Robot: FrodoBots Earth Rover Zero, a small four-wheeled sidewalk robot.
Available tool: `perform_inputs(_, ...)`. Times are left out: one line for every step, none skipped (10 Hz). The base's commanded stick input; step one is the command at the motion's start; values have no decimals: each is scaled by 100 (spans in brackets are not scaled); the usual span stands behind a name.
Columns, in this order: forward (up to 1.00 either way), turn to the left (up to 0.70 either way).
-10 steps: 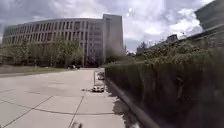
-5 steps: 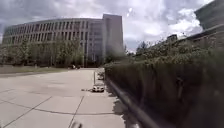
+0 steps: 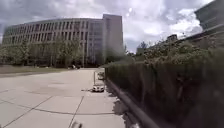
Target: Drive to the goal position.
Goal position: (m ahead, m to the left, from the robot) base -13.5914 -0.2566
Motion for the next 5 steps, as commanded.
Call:
perform_inputs(6, 0)
perform_inputs(6, 0)
perform_inputs(6, 0)
perform_inputs(6, 0)
perform_inputs(6, 0)
